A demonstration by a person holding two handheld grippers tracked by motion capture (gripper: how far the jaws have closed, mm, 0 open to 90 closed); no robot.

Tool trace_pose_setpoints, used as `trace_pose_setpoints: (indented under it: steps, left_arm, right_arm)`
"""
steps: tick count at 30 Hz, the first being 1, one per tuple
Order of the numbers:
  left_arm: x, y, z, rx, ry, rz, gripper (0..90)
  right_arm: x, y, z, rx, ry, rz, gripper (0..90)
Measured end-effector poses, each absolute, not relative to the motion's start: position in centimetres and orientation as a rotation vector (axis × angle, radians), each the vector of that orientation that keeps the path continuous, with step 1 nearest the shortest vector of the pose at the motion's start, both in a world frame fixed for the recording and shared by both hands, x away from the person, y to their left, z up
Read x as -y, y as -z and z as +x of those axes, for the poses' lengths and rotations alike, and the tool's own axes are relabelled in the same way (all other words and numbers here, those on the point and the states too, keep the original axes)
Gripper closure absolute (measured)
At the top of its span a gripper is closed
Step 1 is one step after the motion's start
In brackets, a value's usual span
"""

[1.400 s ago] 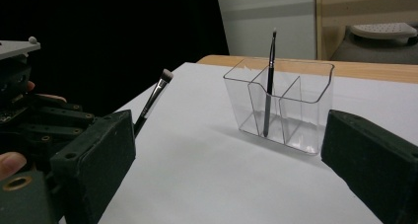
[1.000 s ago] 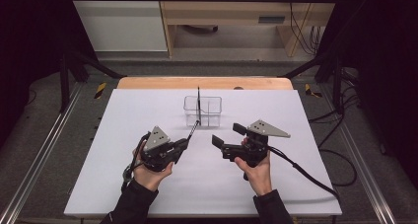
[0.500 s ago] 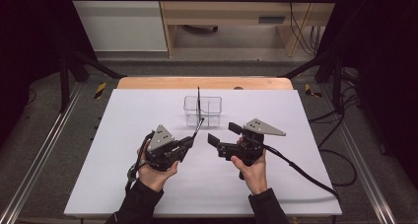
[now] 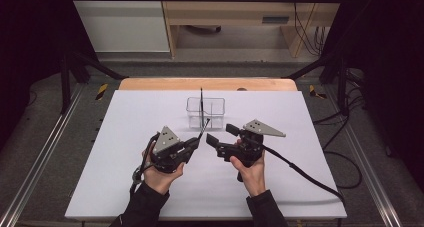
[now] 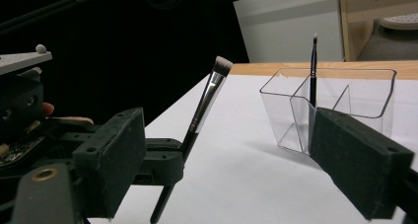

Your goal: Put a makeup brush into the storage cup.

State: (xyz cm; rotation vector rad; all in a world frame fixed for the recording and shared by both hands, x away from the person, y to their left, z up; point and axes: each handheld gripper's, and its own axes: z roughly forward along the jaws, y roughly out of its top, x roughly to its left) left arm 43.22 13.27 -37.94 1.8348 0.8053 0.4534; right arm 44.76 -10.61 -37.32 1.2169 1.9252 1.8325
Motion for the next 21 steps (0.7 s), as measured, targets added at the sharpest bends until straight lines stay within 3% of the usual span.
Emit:
trace_pose_setpoints:
  steps: [21]
  left_arm:
    - [-12.0, 38.2, 43.0, -0.795, -0.439, 1.829, 83.2]
  right_arm:
    - [10.0, 37.9, 45.1, -1.903, -1.863, 1.295, 25.3]
